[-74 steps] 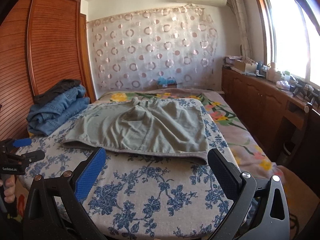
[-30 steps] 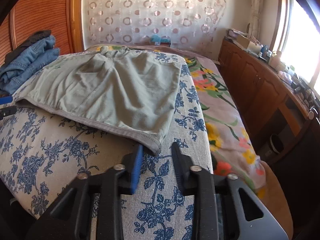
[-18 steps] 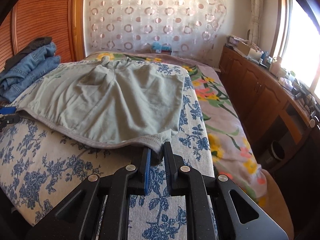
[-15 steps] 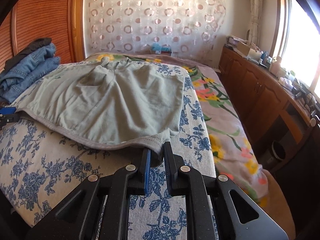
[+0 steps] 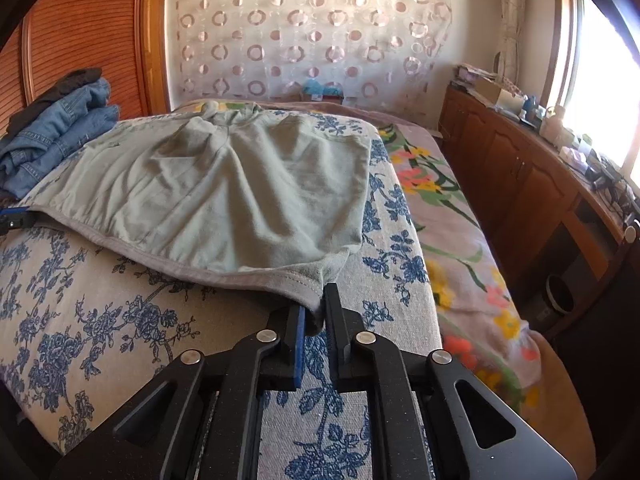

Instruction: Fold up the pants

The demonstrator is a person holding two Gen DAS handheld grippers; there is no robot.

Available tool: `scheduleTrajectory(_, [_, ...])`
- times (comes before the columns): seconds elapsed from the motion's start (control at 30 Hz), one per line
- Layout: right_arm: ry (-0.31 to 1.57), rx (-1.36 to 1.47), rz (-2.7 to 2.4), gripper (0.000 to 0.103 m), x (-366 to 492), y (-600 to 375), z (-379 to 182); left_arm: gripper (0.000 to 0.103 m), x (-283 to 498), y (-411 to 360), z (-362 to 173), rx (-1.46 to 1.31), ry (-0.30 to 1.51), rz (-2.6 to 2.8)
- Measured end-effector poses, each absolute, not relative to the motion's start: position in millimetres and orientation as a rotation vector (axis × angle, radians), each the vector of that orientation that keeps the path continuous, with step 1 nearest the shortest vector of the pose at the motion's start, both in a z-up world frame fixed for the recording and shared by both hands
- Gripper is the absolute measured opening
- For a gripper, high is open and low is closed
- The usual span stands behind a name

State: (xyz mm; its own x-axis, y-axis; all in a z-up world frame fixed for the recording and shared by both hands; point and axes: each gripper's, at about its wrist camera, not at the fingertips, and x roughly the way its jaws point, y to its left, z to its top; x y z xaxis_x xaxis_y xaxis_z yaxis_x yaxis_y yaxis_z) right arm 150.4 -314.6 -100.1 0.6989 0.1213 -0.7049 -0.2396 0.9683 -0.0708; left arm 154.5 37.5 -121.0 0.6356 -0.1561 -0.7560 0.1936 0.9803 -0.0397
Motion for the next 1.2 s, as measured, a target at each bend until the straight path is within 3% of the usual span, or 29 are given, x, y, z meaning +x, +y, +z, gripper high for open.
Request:
scheduleTrajectory(0.43, [0.764, -0.122, 0.268, 0.002, 131.7, -320.4, -86.9, 0.001, 128.7, 40.2, -105.8, 0.038, 0.804, -0.215])
scheduleTrajectory(1.2, [0.777, -0.127, 0.344, 0.002, 82.0, -311.8, -76.3, 0.0, 66.8, 58.9, -94.7, -0.029, 0.769, -0.224])
